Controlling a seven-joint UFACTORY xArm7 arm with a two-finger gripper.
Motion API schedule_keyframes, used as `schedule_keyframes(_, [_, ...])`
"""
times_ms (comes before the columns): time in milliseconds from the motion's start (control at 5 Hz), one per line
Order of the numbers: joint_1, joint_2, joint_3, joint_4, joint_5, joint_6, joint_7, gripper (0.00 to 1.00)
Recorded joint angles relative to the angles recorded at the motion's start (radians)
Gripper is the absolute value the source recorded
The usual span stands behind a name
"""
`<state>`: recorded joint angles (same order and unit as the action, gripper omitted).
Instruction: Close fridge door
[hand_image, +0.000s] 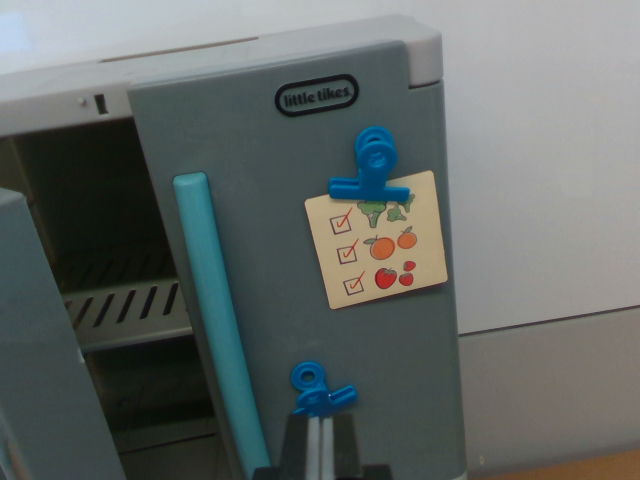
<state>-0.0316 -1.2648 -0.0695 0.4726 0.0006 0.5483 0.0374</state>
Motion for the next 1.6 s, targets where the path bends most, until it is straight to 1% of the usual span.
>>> schedule_keyframes(1000, [0.0000, 0.000, 0.000, 0.000, 0.0000, 0.000, 0.000, 1.00])
schedule_keyframes(1200, [0.0000, 0.004, 0.009, 0.000, 0.0000, 0.000, 0.000, 1.00])
schedule_keyframes(1400, [0.0000, 0.004, 0.009, 0.000, 0.0000, 0.000, 0.000, 1.00])
schedule_keyframes(1600, [0.0000, 0.021, 0.032, 0.000, 0.0000, 0.000, 0.000, 1.00])
